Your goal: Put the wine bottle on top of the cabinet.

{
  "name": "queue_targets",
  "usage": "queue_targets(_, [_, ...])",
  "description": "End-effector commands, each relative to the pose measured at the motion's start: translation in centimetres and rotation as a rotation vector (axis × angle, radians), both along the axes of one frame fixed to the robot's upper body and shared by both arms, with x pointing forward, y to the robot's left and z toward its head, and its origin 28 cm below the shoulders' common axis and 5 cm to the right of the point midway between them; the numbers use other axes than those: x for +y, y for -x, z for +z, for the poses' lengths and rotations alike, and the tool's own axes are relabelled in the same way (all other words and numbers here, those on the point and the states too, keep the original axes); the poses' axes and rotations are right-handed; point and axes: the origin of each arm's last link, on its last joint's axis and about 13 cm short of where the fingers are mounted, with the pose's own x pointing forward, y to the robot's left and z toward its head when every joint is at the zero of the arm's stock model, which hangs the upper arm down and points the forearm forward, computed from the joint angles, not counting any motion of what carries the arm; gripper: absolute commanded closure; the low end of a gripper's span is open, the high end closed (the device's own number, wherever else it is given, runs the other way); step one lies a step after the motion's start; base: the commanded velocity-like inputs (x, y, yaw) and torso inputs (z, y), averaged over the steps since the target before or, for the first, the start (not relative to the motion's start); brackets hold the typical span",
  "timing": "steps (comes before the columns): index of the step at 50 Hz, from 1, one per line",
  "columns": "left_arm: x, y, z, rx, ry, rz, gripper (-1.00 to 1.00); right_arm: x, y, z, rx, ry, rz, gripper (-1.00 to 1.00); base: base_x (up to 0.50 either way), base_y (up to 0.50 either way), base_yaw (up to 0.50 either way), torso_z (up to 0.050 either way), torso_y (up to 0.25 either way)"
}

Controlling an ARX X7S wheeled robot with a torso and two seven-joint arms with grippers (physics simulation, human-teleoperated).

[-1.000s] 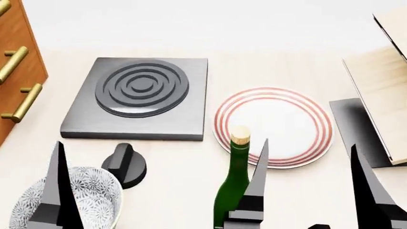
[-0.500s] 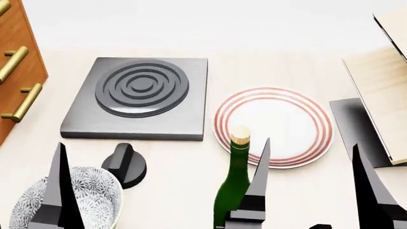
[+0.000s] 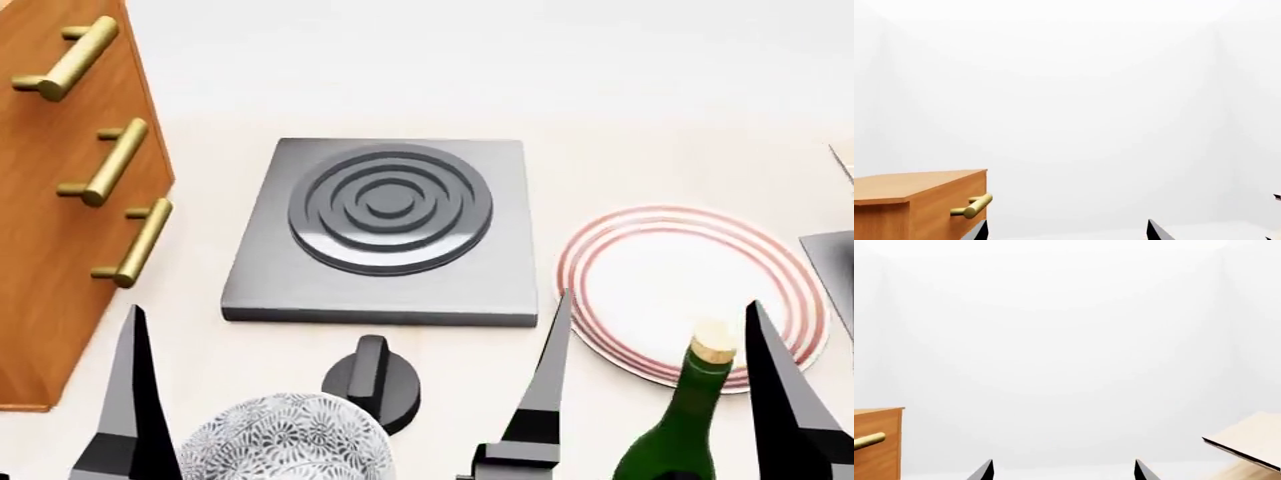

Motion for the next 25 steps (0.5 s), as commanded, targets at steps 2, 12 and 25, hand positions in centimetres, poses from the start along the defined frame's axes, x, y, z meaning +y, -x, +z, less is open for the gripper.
queue_targets(2, [-0.06, -0.01, -0.09, 0.003, -0.002, -0.003, -1.00, -0.08, 0.02, 0.07, -0.001, 0.000, -0.001, -1.00, 0.20, 0.50, 0.00, 0.000, 0.000])
queue_targets(12, [-0.14, -0.06, -0.27, 0.011, -0.003, -0.004, -1.00, -0.11, 0.05, 0.15, -0.008, -0.017, 0.011, -1.00, 0.00, 0.00, 0.00, 0.000, 0.000])
queue_targets(25, [-0.17, 0.06, -0.21, 0.011, 0.002, -0.004, -1.00, -0.42, 0.09, 0.23, -0.013, -0.015, -0.002, -1.00, 0.00, 0.00, 0.00, 0.000, 0.000])
